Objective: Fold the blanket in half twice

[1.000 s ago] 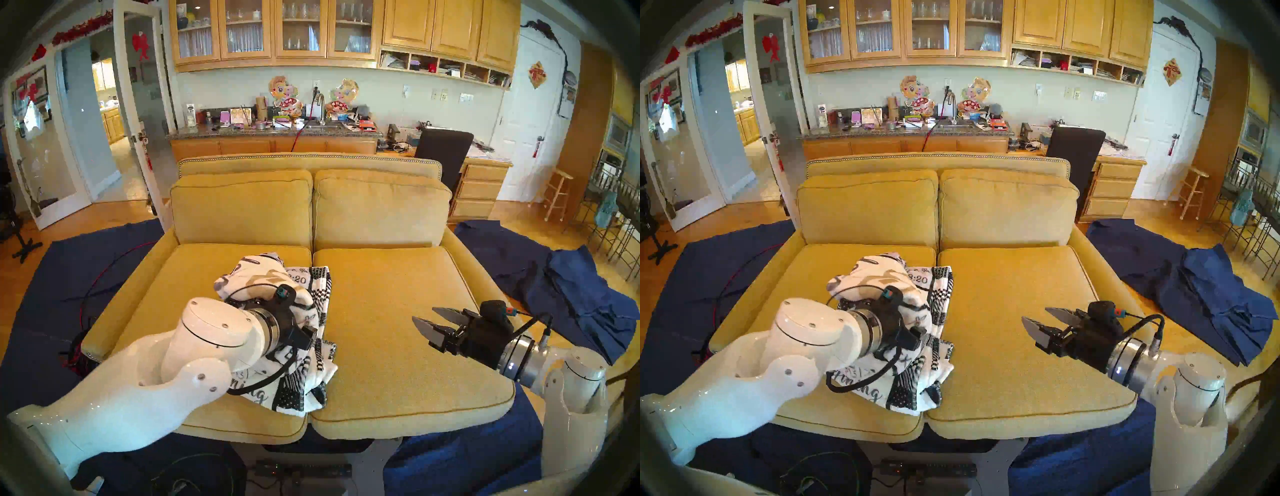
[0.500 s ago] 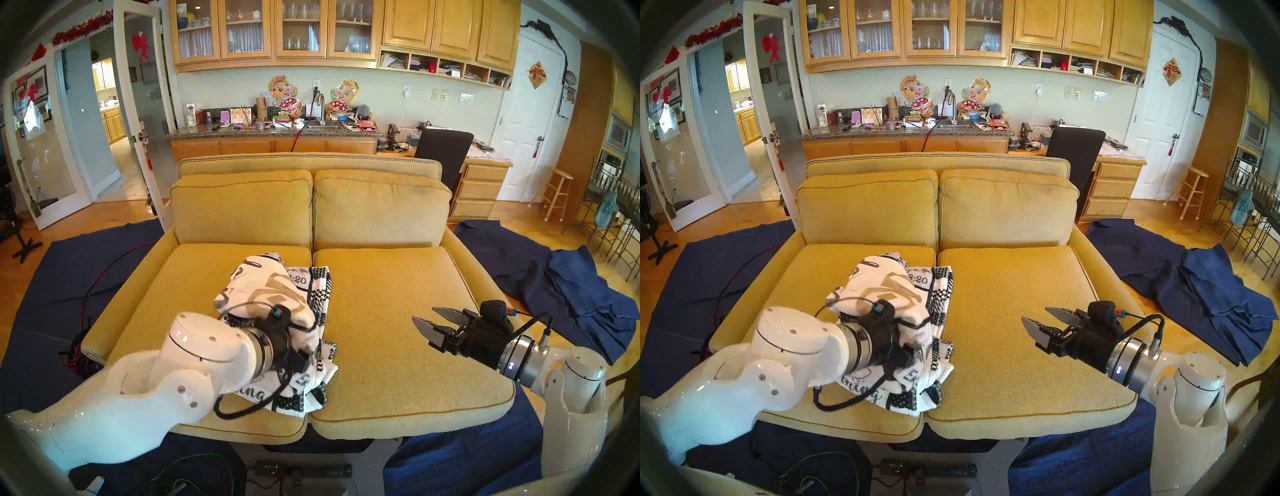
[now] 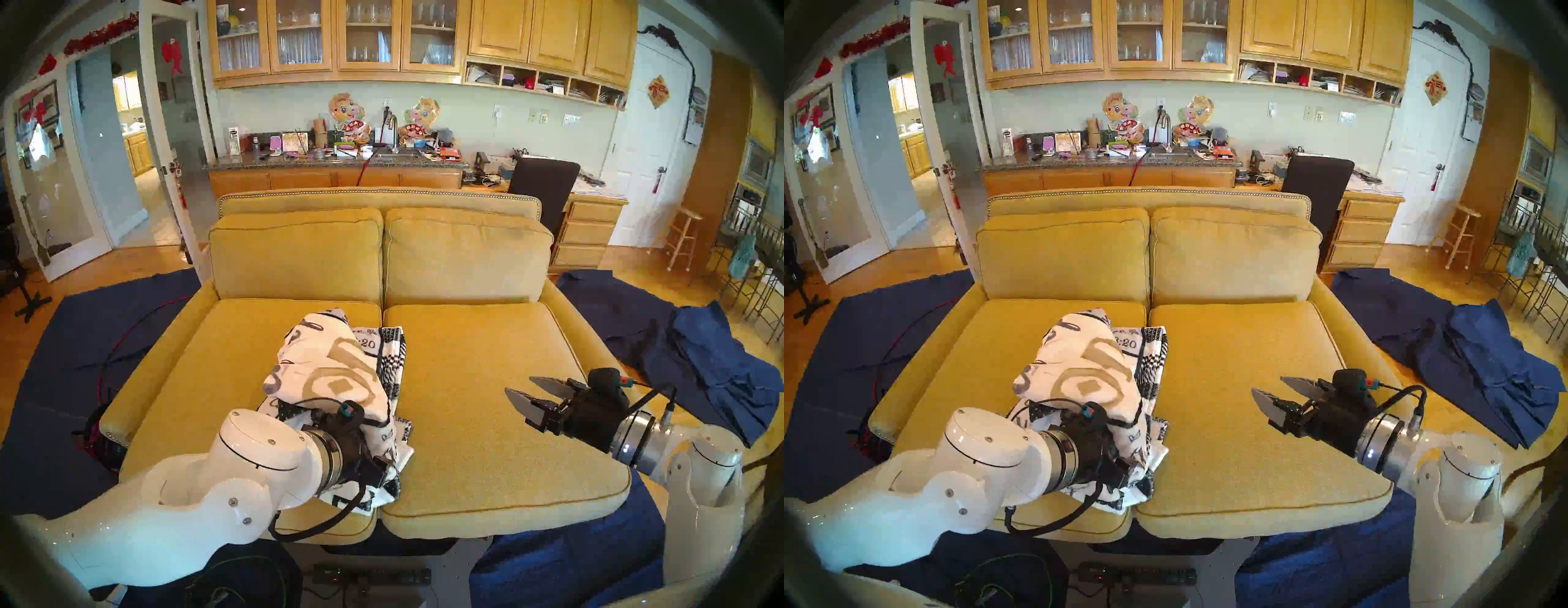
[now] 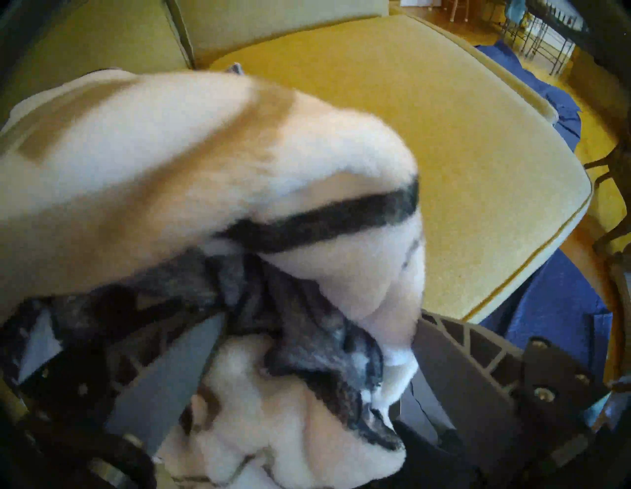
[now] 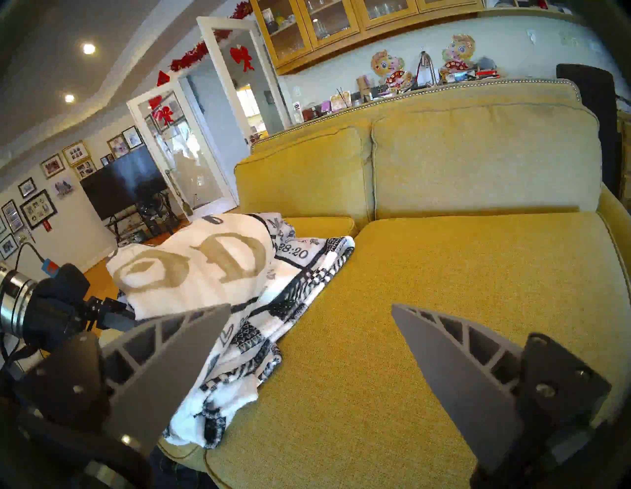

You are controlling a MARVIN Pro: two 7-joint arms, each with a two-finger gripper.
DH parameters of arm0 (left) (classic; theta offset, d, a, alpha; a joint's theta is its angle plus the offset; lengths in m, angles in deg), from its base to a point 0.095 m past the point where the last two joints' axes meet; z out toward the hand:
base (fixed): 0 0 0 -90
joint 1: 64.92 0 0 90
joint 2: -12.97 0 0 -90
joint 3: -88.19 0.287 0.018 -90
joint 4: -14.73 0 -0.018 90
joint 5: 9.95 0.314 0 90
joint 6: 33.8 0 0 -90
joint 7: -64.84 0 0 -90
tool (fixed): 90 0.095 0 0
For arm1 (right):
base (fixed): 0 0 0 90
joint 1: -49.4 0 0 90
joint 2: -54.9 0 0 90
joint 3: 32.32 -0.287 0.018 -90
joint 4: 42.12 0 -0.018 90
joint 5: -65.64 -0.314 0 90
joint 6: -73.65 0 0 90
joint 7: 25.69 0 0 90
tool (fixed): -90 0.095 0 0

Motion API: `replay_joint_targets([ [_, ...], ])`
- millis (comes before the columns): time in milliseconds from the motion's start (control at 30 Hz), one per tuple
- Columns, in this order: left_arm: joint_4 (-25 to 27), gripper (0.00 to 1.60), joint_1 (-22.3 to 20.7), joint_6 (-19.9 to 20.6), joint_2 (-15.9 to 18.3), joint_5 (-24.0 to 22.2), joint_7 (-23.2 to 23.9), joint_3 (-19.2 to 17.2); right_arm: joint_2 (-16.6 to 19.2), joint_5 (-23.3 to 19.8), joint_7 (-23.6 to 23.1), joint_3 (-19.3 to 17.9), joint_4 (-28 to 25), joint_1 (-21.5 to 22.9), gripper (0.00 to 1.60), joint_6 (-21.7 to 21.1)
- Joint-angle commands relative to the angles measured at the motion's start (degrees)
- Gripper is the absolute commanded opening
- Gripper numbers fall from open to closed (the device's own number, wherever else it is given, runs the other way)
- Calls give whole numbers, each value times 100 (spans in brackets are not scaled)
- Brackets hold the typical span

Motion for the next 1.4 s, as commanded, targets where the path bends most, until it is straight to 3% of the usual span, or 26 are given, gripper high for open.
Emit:
replay_joint_targets([
  [0,170,160,-356,-163,92,-303,46,-819,17,-33,-15,-18,-120,78,160,27],
  [167,170,160,-529,-239,345,-603,21,-1206,17,-31,-16,-17,-116,78,160,28],
  [233,170,160,-422,-190,424,-799,80,-1566,17,-31,-16,-17,-116,79,160,28],
  [267,170,160,-477,-238,519,-846,60,-1513,17,-31,-16,-17,-116,79,160,28],
  [367,170,160,-298,-173,653,-1194,168,-1943,16,-31,-17,-18,-119,80,160,28],
  [633,170,160,-61,-65,977,-2150,443,-2619,15,-31,-18,-20,-123,80,160,27],
  [1033,170,160,629,114,1405,-3727,726,-3870,12,-32,-19,-22,-128,81,160,25],
  [1067,170,160,629,114,1405,-3727,726,-3870,12,-32,-19,-22,-128,81,160,25],
  [1233,170,160,1110,114,1708,-3988,582,-4553,13,-31,-20,-21,-125,81,160,26],
  [1267,170,160,1083,114,1763,-3968,523,-4493,13,-30,-20,-21,-124,81,160,26],
  [1367,170,160,1436,114,1775,-4003,393,-4955,14,-29,-21,-20,-122,81,160,27],
])
